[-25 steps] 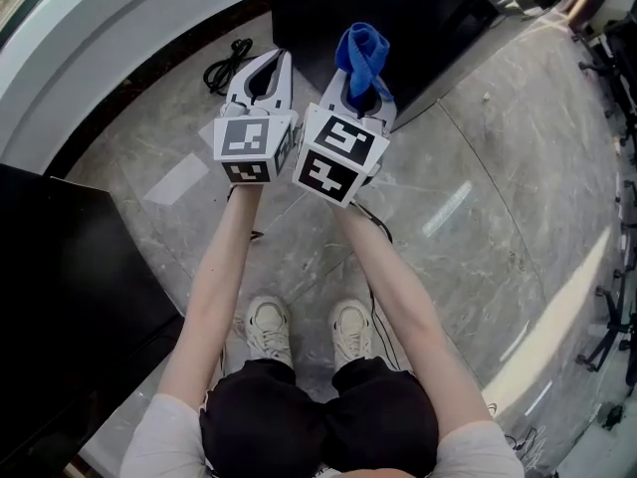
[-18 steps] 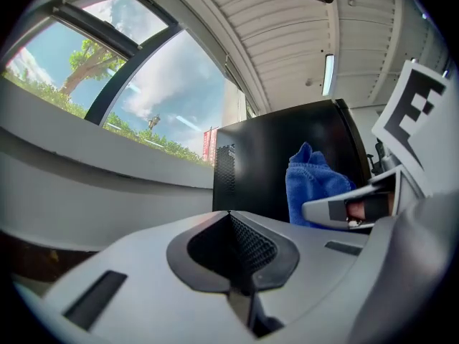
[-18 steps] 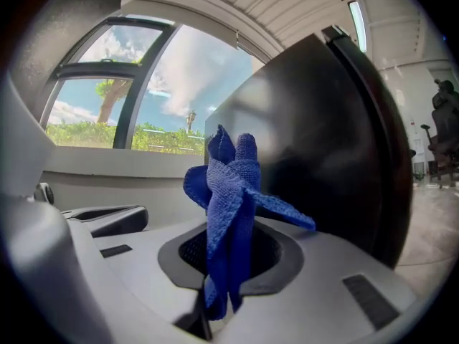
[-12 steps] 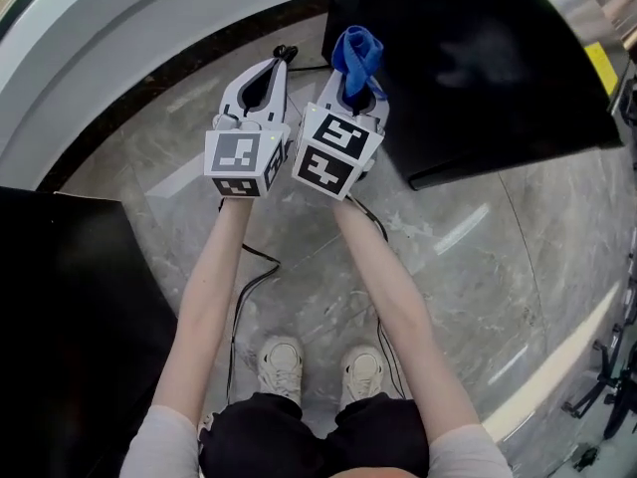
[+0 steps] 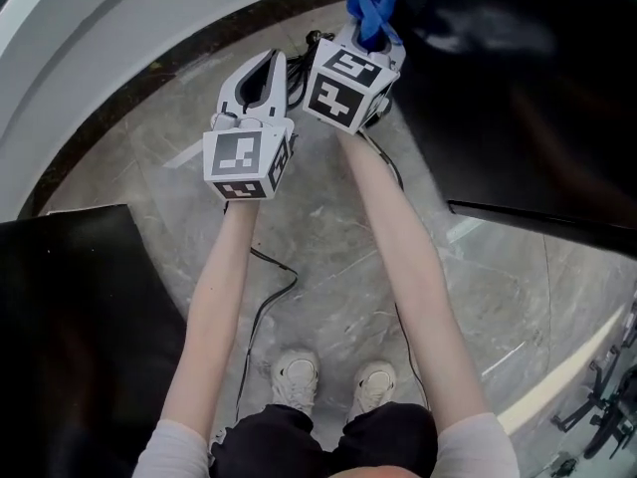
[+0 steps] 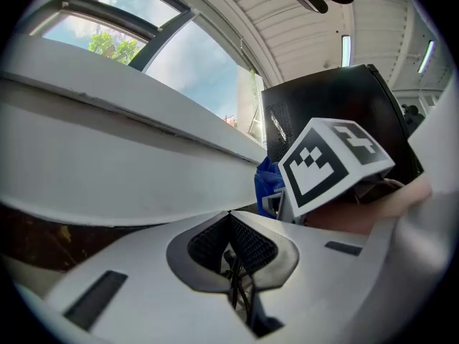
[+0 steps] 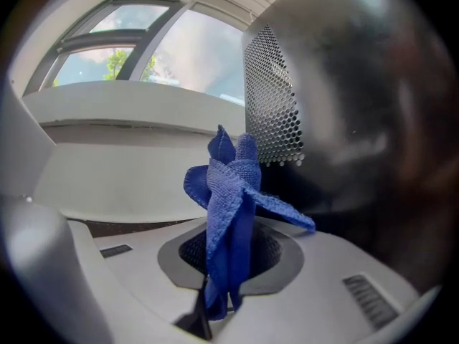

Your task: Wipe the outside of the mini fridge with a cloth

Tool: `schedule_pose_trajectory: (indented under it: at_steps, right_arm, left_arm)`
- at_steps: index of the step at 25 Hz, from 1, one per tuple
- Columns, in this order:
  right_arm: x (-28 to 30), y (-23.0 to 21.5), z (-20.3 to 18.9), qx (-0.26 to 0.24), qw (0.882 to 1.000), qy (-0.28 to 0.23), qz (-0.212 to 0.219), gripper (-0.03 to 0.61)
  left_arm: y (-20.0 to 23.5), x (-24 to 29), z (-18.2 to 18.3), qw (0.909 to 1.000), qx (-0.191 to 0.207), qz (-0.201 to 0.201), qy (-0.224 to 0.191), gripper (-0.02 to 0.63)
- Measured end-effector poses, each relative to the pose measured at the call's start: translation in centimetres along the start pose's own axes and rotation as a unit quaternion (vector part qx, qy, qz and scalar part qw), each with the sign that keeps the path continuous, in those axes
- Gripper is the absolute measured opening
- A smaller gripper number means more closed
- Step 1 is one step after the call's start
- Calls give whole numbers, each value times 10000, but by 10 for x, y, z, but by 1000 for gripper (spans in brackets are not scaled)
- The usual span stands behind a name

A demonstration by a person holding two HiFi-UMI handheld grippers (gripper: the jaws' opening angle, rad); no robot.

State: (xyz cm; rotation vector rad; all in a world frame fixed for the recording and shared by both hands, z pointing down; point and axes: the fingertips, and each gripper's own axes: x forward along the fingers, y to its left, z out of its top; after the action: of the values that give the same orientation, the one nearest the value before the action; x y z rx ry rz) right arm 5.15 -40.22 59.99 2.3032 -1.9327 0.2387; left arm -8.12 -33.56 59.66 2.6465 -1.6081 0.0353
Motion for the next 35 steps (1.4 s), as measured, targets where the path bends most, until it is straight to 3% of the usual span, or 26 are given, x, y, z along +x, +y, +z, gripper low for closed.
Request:
schedule_pose_trajectory:
  at_steps: [14,20,35]
  right_arm:
    - [17,-5,-7,307,9986,42,-425,83]
    - [6,-15,-7,598,9960,29,-661,83]
    - [-43,-48,-14,789,9913,242,-1024,83]
  left_arm:
    - [11,0,-15,9999,-36,-2,107,5]
    - [0,1,-21,9998,-118,-52,133,5]
    - [-26,-12,-5,9986,-525,4,-96,5]
